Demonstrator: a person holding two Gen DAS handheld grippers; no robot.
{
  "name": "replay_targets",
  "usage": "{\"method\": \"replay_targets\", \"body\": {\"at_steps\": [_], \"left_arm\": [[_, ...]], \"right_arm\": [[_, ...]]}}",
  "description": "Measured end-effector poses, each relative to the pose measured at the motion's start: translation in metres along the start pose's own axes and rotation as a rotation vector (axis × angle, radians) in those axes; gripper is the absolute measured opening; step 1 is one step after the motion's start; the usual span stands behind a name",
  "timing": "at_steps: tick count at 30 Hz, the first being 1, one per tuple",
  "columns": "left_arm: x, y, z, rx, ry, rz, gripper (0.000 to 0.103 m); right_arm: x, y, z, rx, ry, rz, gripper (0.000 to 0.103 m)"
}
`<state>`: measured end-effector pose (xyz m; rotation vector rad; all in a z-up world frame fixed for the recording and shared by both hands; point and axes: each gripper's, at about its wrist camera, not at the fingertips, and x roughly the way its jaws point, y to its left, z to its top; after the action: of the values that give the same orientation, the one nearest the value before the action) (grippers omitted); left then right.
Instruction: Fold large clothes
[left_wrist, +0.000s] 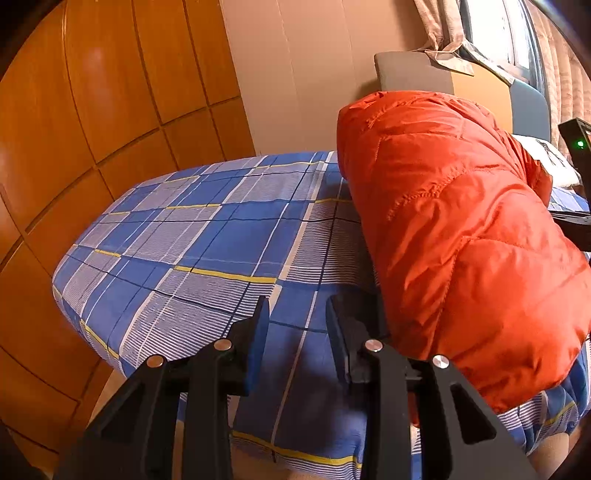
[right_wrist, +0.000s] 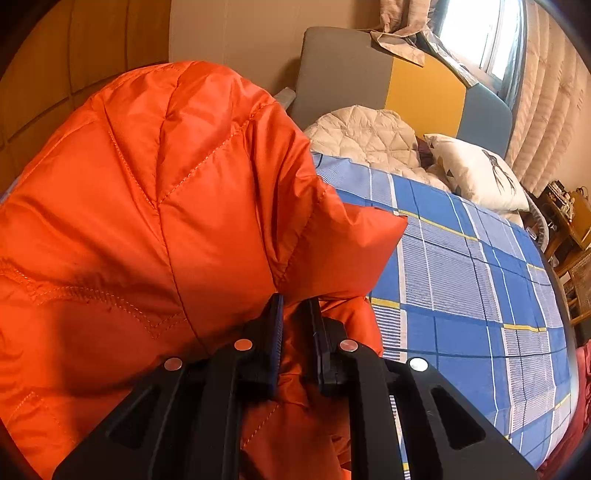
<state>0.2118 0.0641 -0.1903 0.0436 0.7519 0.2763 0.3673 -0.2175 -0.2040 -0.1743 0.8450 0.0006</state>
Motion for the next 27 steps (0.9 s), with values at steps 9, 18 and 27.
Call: {"method": "replay_targets", "body": {"at_steps": [9, 18, 27], "left_arm": [[0.002, -0.001, -0.001, 0.000, 0.009, 0.001, 0.032], [0.001, -0.002, -0.001, -0.002, 0.005, 0.005, 0.032], [0.003, 0.018, 0.006, -0.072, 0.003, 0.076, 0.033]], "right_arm": [[0.001, 0.000, -0.001, 0.006, -0.001, 0.005, 0.013], [0.002, 0.000, 0.000, 0.006, -0.001, 0.008, 0.013], [0.002, 0.000, -0.001, 0.007, 0.000, 0.010, 0.013]]}}
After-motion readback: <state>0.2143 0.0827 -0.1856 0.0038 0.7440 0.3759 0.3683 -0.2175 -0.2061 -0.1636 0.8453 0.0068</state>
